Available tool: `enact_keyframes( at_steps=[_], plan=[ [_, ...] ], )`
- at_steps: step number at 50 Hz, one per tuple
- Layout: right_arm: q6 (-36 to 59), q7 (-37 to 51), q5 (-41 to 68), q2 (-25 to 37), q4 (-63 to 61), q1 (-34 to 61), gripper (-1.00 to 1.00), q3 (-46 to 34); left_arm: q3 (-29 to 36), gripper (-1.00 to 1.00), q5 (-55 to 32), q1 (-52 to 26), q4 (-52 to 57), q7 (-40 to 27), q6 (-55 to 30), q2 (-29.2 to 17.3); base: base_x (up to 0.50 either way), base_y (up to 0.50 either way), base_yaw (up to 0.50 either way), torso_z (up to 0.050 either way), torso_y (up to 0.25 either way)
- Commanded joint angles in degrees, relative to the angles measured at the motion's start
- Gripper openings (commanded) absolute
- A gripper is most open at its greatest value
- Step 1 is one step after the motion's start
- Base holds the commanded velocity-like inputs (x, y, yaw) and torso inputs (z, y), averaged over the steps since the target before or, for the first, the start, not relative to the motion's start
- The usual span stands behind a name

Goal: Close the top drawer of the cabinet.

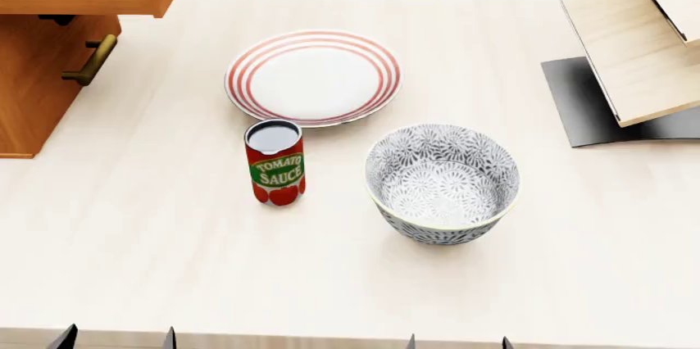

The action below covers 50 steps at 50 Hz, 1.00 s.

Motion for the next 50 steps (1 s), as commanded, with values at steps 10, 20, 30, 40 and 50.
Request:
enact_keyframes(
  at_steps=[10, 20, 30, 40, 50],
  plan=[
    [4.80, 4.43, 2.90, 2.71, -4.81, 1.06, 1.00, -1.70, 2.93, 1.00, -2.05, -2.55, 3.32, -3.32, -5.83, -2.72, 0.00, 0.00, 0.00, 0.000, 0.000],
    [13.61, 6.93, 3.05, 5.16, -23.86, -0.17, 1.00, -1.19, 5.85, 1.00, -2.38, -2.65, 16.43, -3.93, -14.06, -4.18, 0.00, 0.00, 0.00, 0.000, 0.000],
    [18.17, 8.34, 2.78, 6.62, -35.15, -1.22, 1.00, -1.48, 5.43, 1.00, -3.19, -2.39, 28.94, -6.74, -18.24, -4.49, 0.00, 0.00, 0.00, 0.000, 0.000],
    [20.08, 11.23, 1.18, 7.00, -40.63, -1.61, 1.00, -1.57, 9.53, 1.00, -1.55, -5.57, 33.11, -8.74, -22.95, -4.11, 0.00, 0.00, 0.00, 0.000, 0.000],
    [17.30, 10.53, 1.10, 8.29, -39.55, -2.49, 1.00, -3.82, 12.18, 1.00, 1.31, -5.37, 29.48, -10.91, -18.20, -5.32, 0.32, 0.00, 0.00, 0.000, 0.000]
  ],
)
